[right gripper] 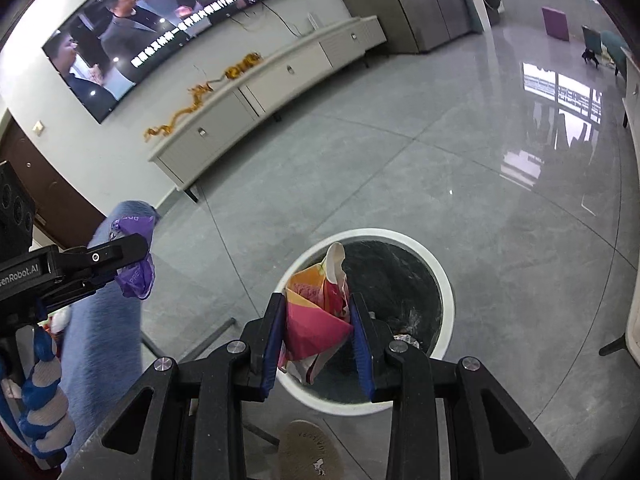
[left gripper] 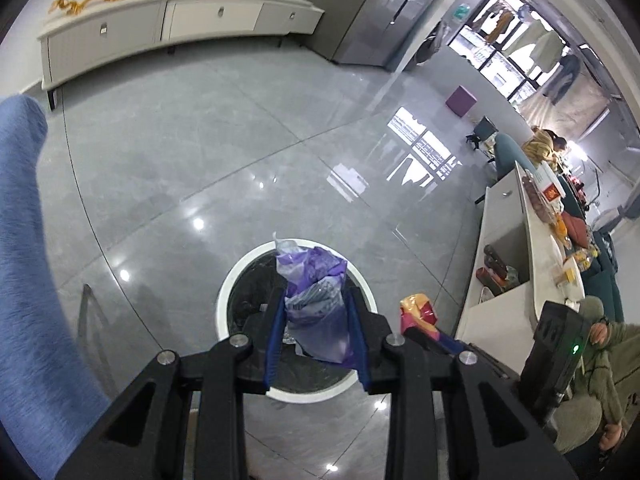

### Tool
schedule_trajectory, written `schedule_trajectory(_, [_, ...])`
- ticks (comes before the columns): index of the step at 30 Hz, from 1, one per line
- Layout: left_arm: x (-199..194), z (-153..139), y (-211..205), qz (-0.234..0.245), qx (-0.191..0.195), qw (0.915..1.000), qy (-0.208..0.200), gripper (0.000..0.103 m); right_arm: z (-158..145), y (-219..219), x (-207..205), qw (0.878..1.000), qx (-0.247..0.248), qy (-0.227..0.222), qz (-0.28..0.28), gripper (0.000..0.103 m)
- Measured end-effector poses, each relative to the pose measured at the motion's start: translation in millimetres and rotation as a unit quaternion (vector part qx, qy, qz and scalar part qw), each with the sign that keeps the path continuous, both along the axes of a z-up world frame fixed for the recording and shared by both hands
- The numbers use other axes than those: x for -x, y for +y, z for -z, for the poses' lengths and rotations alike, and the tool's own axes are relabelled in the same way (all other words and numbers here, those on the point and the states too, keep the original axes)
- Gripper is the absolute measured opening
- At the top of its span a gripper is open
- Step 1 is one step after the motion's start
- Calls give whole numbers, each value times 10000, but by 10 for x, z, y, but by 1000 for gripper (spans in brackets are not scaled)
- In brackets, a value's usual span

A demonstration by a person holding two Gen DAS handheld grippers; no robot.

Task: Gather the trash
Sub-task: 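Open both tools to drop the purple bag and pink wrapper in, then move both open tools back to the rug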

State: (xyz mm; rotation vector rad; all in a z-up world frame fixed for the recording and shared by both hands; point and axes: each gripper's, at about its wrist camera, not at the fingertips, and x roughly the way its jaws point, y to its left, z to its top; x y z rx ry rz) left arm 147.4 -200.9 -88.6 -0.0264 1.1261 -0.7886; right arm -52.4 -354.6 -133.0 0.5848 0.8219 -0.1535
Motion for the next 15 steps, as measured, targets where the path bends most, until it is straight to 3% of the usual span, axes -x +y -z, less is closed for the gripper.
schedule_trajectory(5, [-180,291,-185,-71,-27,9993,354,35,195,-49,-163,9997,53,242,-57,33])
schedule_trajectory(7, [-218,370,-217,-118,23,9988,471,55,260,-56,-202,9992,120,375,-64,35])
schedule_trajectory(8, [-242,394,-220,-157,69,9986,506,57,279,-53,-206,9990,145,416,-65,38])
schedule_trajectory(15, [-237,368,-167,-165,194,9981,564,58,243,-88,-139,9986,209,478,93,47])
